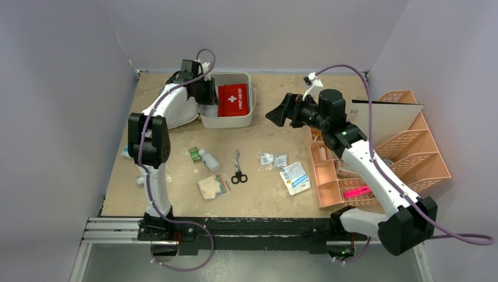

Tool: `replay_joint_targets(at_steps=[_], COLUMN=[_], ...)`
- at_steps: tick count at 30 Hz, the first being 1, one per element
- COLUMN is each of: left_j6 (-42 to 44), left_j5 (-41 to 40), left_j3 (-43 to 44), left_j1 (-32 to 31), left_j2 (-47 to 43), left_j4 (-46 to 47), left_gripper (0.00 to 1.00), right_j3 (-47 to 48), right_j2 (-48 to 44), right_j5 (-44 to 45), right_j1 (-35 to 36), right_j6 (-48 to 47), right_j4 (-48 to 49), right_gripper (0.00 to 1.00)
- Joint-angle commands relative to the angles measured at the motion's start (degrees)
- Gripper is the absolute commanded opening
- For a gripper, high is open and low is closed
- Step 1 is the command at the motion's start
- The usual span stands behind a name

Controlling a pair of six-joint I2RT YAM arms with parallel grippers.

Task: Organize the medicine kit
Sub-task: Place the medicine pouch inside the medicine box.

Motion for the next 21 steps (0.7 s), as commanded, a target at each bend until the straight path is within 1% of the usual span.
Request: replay_joint_targets(at_steps=[1, 3, 4, 6, 7, 9, 12, 16, 21], left_j6=[2.66, 2.87, 3.26, 5.05, 5.66, 6.44, 5.81, 4.67, 2.99], left_j5=[-0.8, -2.95, -6.73, -12.66, -13.93, -13.6, -12.69, -12.54, -10.13], left_j3=[4.42, 5.82, 6.62, 7.85, 7.29, 6.19, 7.28, 9.88, 9.91], left_j1=[-0.44, -0.81, -1.3, -2.47, -2.96, -3.47, -3.62, -3.62, -3.62], left_j2=[0.68, 2.04, 2.59, 3.15, 3.04, 3.21, 5.25, 8.53, 11.26], left_j4=[1.21, 1.56, 1.32, 2.1, 3.78, 7.11, 7.76, 6.33, 7.26], left_gripper=[0.23, 0.2, 0.19, 0.2, 0.22, 0.27, 0.32, 0.36, 0.39], right_j3=[2.35, 2.18, 2.14, 2.41, 2.75, 3.55, 4.33, 3.93, 4.75], right_j2=[0.05, 0.06, 0.13, 0.53, 0.87, 1.19, 1.05, 0.98, 2.42], right_j5=[2.02, 2.51, 2.77, 3.27, 3.33, 3.25, 3.69, 4.05, 2.9], right_j1=[0.05, 0.05, 0.05, 0.05, 0.09, 0.06, 0.05, 0.05, 0.05], right_j6=[-1.0, -0.91, -0.8, -0.33, -0.34, -0.56, -1.21, -1.35, -1.96], right_j4=[-0.1, -0.27, -0.33, -0.75, -1.11, -1.72, -2.49, -2.67, -3.52], right_gripper=[0.95, 0.95, 0.95, 0.95, 0.95, 0.95, 0.95, 0.95, 0.95])
